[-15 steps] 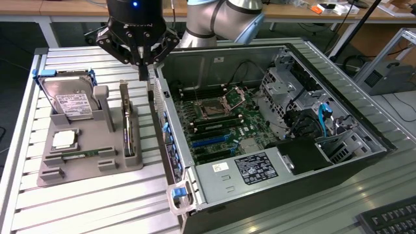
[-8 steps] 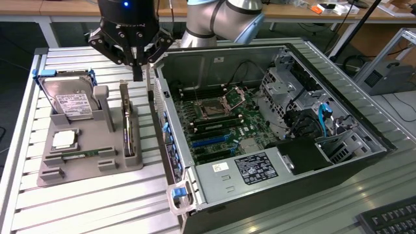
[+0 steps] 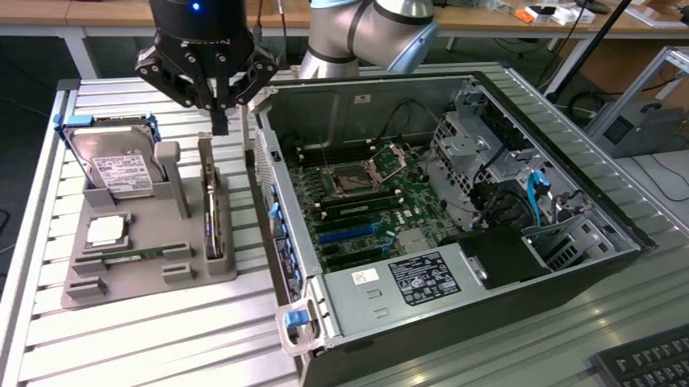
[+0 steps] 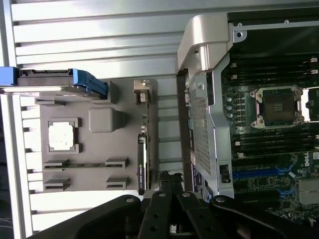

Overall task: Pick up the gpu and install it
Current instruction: 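Reach for the gpu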

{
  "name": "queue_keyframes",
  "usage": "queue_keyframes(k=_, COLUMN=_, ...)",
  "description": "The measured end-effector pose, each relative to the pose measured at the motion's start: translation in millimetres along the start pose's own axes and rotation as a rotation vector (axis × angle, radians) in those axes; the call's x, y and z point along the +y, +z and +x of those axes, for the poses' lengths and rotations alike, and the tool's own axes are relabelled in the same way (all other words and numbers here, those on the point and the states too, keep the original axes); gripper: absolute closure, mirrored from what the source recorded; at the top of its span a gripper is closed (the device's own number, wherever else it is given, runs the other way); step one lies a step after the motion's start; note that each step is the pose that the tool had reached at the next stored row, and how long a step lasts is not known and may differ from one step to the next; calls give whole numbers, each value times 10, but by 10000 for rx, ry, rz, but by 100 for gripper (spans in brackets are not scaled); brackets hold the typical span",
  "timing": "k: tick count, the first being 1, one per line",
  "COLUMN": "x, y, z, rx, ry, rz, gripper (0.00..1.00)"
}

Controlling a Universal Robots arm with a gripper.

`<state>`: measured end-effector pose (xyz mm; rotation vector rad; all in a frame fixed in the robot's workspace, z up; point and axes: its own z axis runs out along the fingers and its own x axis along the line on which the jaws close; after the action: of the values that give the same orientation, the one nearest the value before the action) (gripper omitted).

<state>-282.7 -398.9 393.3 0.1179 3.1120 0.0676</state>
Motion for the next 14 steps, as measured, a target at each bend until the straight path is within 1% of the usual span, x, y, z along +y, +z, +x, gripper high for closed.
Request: queue_keyframes(k=14, x=-13, y=-4, z=170, rx=0, ry=0, rz=0, gripper=89)
